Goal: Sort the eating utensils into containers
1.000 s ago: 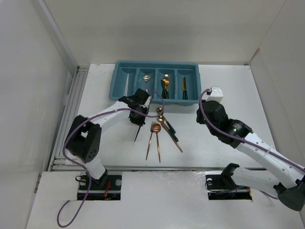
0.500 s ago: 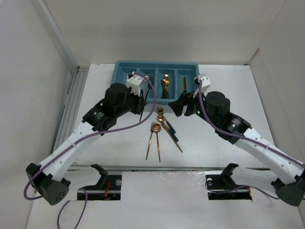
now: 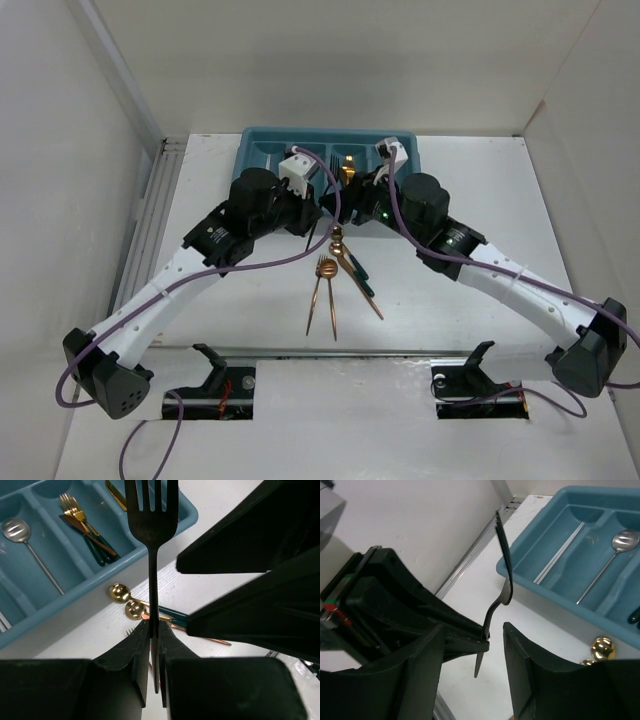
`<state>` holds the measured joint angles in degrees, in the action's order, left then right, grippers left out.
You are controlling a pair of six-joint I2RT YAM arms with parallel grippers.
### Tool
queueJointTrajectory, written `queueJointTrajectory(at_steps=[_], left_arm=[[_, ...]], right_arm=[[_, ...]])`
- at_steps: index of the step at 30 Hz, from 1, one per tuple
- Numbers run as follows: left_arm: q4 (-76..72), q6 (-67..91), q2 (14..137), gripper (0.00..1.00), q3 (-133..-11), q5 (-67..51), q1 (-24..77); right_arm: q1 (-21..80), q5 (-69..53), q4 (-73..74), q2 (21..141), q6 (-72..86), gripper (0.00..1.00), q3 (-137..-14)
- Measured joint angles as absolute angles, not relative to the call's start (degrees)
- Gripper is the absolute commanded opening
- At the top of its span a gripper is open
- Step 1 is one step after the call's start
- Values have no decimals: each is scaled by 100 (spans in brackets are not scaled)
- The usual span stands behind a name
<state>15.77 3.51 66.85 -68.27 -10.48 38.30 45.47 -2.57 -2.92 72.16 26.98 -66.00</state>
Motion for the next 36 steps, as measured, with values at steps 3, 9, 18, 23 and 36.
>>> queueJointTrajectory(at_steps=[3, 9, 18, 23, 36], left_arm=[[1562, 388, 6685, 0, -6829, -1055, 3872], [1559, 561, 6685, 0, -6829, -1079, 3913], [1522, 681, 6700, 0, -6829, -1031, 3916], [1450, 626, 6781, 69, -6840, -963, 3918], [1833, 779, 7161, 100, -6875, 681, 3802]], right_arm=[[4547, -174, -353, 7323, 2899, 49, -6602], [4547, 132, -432, 7505, 3229, 44, -6602], [4547, 172, -489, 8055, 3494, 1, -6851], [4582, 283, -486, 8112, 3538, 0, -6958], [3811, 1070, -423, 9758, 2235, 0, -9043]])
